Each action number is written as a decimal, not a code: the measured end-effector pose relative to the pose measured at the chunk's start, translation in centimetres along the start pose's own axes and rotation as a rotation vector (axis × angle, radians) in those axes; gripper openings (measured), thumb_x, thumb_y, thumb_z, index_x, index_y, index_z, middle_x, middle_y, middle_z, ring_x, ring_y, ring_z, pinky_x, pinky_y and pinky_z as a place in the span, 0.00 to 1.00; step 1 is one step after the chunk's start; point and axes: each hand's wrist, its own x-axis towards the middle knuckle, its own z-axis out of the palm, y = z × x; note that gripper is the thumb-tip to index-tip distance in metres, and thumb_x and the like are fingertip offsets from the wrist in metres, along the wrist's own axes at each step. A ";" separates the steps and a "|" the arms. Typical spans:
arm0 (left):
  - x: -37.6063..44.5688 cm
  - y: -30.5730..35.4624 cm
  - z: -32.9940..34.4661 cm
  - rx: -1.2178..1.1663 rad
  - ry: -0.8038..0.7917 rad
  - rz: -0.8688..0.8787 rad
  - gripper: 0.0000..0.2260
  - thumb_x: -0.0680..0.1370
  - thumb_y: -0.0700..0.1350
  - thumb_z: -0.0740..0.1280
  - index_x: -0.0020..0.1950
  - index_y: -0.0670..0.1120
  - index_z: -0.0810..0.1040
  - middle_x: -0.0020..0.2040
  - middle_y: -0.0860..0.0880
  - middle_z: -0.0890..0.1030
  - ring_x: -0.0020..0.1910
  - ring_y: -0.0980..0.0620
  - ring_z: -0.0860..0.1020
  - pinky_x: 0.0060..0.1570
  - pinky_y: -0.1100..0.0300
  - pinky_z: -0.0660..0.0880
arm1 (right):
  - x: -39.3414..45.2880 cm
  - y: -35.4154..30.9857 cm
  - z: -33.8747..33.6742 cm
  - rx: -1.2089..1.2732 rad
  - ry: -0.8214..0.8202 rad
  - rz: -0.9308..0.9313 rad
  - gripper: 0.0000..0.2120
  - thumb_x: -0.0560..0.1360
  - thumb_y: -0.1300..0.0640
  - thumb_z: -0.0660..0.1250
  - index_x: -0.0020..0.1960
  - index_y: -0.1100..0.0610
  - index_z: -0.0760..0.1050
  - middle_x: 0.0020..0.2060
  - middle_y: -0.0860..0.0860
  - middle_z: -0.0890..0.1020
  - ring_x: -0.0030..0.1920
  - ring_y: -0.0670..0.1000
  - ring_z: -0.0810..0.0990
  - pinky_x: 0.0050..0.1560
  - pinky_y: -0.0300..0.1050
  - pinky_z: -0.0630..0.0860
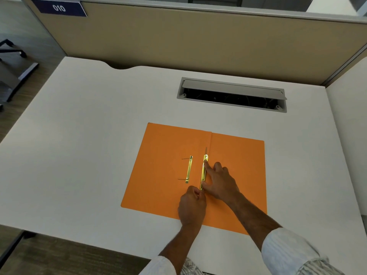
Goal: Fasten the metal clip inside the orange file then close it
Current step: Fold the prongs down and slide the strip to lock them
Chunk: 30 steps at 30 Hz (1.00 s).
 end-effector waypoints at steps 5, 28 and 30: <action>0.2 -0.2 -0.8 -0.029 -0.079 0.069 0.04 0.79 0.49 0.67 0.49 0.49 0.79 0.39 0.52 0.82 0.36 0.53 0.80 0.31 0.63 0.71 | 0.0 0.4 0.0 0.006 -0.008 -0.016 0.36 0.76 0.39 0.62 0.78 0.46 0.50 0.59 0.53 0.69 0.56 0.54 0.70 0.44 0.47 0.77; 6.8 -12.1 -17.9 -0.326 0.234 -0.406 0.23 0.77 0.49 0.72 0.66 0.37 0.76 0.63 0.36 0.78 0.63 0.36 0.76 0.66 0.41 0.72 | -7.4 -1.5 4.0 -0.228 -0.074 -0.081 0.45 0.71 0.36 0.69 0.77 0.42 0.45 0.79 0.55 0.48 0.78 0.62 0.48 0.73 0.61 0.55; 7.0 -11.8 -19.1 -0.478 0.215 -0.374 0.15 0.77 0.46 0.71 0.60 0.39 0.80 0.58 0.39 0.82 0.59 0.39 0.78 0.61 0.44 0.75 | -7.3 -1.7 4.0 -0.242 -0.080 -0.083 0.44 0.71 0.36 0.68 0.77 0.42 0.46 0.79 0.55 0.48 0.78 0.62 0.48 0.73 0.62 0.56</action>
